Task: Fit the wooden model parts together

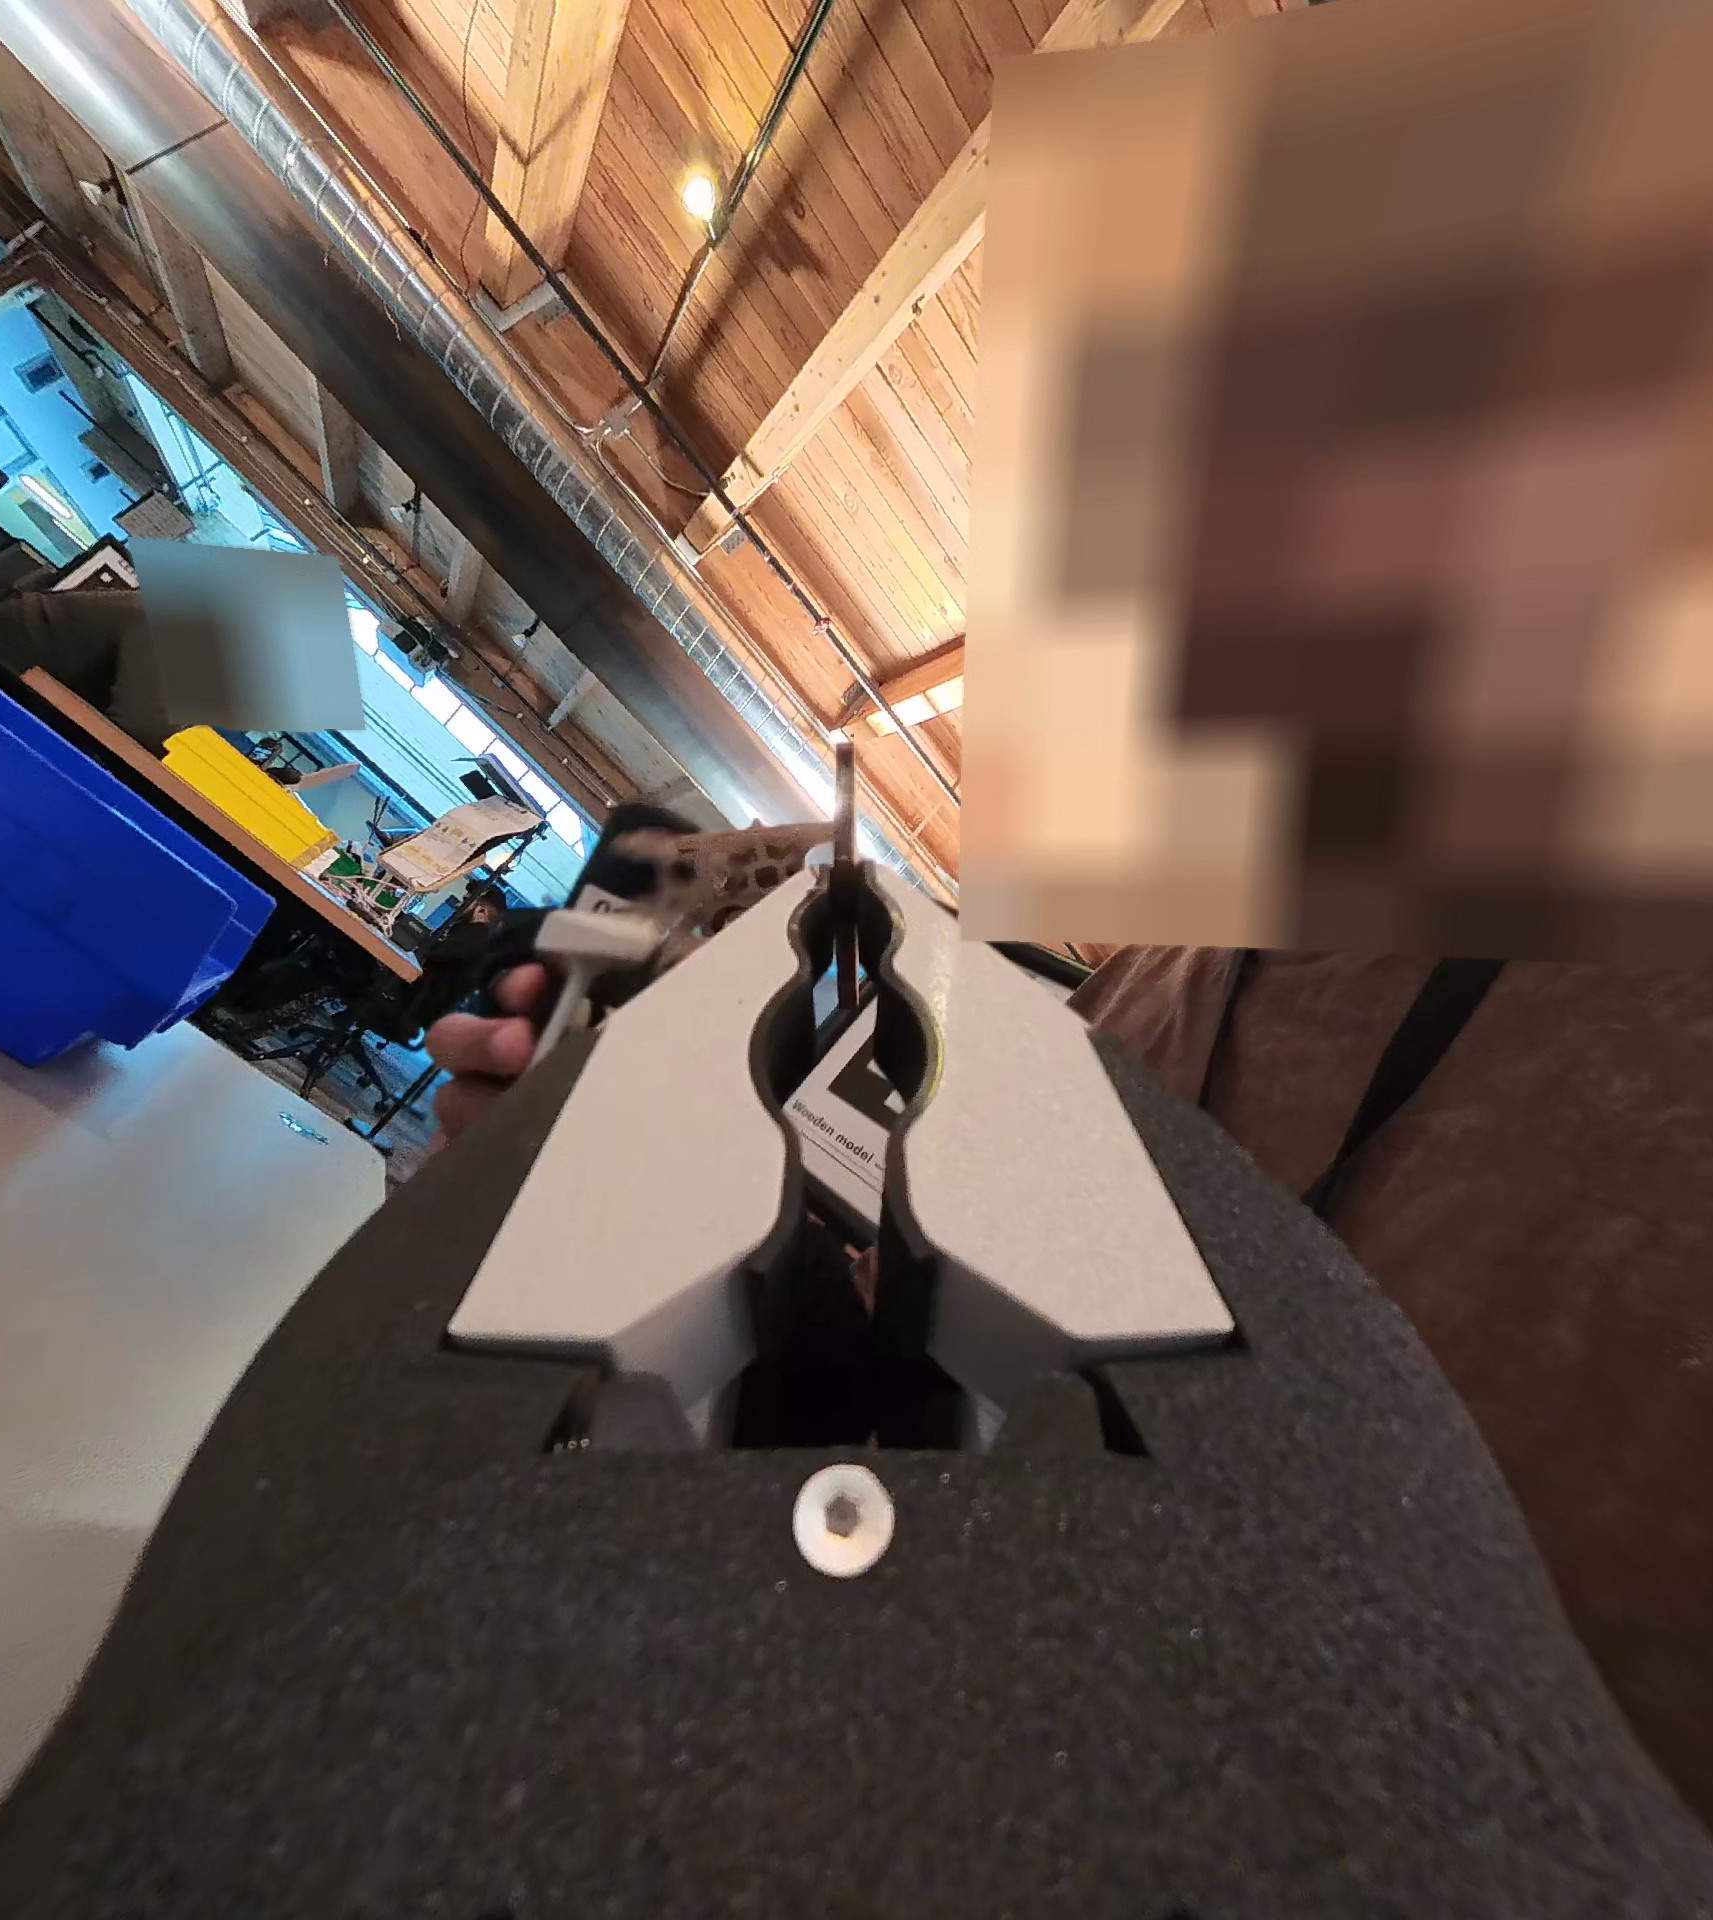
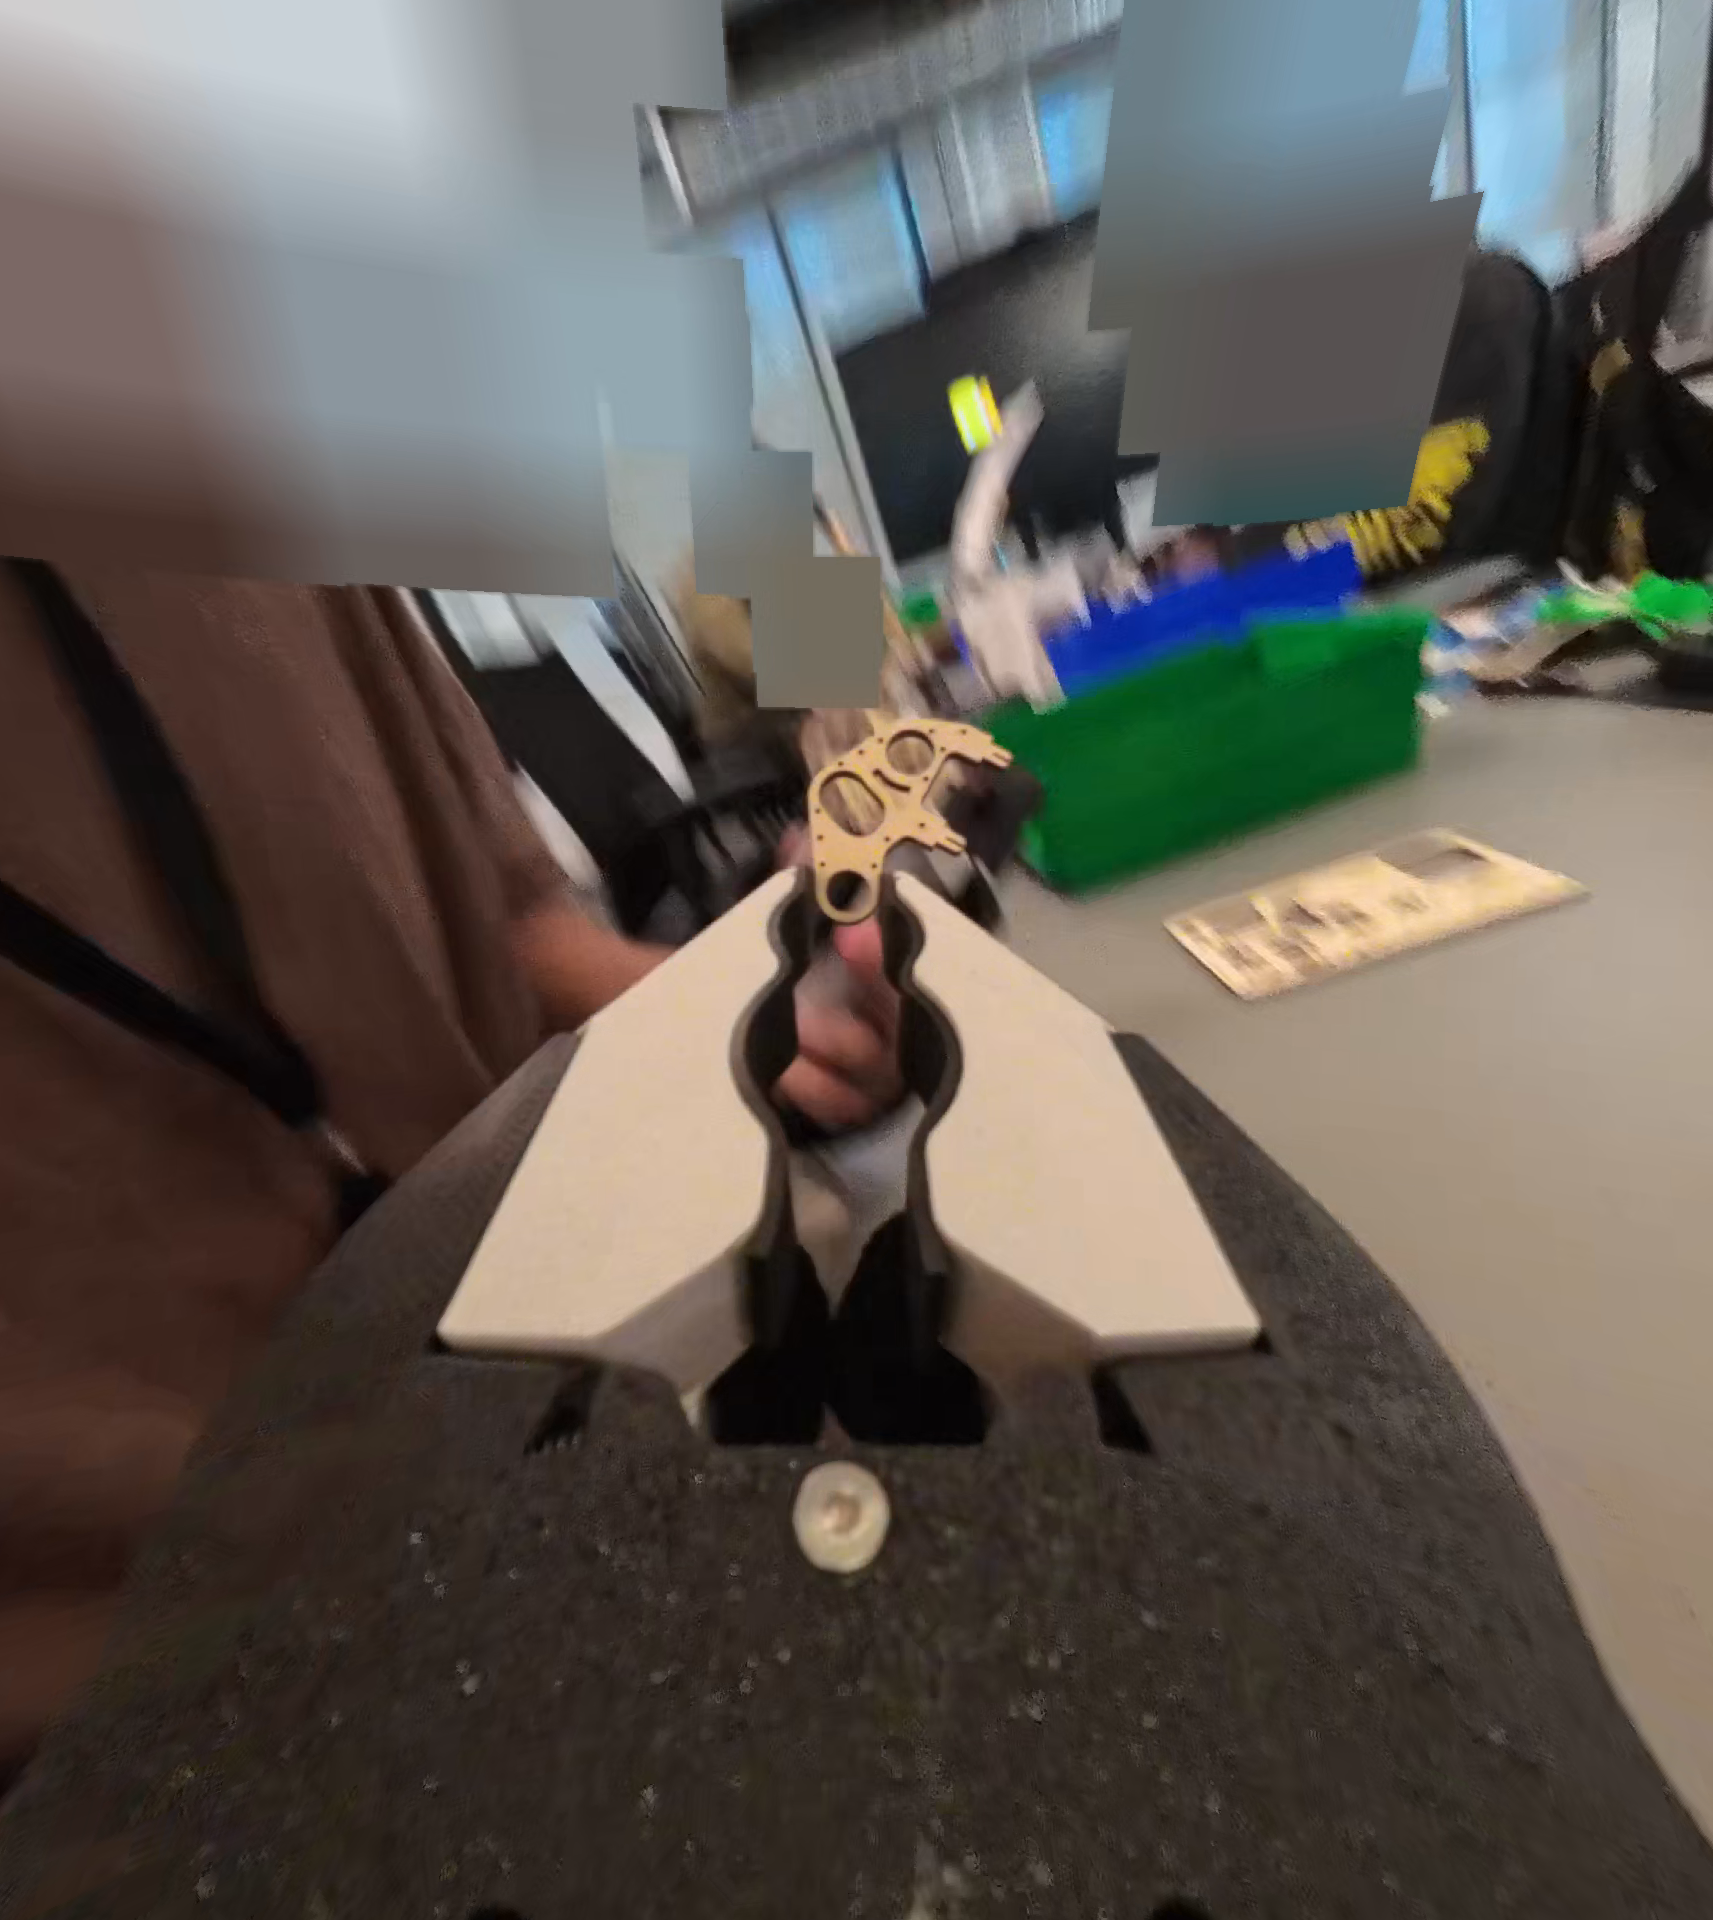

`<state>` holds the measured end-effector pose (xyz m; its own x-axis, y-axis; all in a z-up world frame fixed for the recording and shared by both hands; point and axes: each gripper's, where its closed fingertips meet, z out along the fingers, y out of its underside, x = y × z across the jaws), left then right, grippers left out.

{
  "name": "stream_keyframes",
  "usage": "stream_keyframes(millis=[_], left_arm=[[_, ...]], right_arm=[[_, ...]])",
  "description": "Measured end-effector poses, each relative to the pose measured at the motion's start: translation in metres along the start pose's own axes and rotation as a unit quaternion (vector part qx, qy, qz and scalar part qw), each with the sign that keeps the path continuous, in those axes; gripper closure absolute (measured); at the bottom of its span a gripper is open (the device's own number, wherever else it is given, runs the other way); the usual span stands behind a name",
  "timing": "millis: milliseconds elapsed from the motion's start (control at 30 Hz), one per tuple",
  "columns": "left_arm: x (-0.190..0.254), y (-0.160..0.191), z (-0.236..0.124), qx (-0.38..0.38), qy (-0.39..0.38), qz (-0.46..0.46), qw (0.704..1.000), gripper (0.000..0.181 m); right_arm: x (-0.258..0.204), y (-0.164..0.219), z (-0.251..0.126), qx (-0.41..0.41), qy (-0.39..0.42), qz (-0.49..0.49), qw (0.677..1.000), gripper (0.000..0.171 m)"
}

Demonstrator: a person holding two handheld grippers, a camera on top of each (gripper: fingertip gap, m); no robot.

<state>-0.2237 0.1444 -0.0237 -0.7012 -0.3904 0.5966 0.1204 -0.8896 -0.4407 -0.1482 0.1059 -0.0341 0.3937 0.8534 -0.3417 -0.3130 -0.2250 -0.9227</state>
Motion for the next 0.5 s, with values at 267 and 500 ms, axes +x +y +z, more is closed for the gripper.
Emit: stream_keyframes(millis=[267, 500], left_arm=[[0.001, -0.002, -0.001, -0.001, -0.002, 0.005, 1.000, 0.180], [0.000, -0.006, -0.006, -0.018, -0.029, 0.036, 0.999, 0.180]], right_arm=[[0.048, 0.044, -0.015, -0.125, 0.101, 0.086, 0.983, 0.160], [0.104, 0.115, -0.132, -0.607, 0.331, -0.232, 0.685, 0.159]])
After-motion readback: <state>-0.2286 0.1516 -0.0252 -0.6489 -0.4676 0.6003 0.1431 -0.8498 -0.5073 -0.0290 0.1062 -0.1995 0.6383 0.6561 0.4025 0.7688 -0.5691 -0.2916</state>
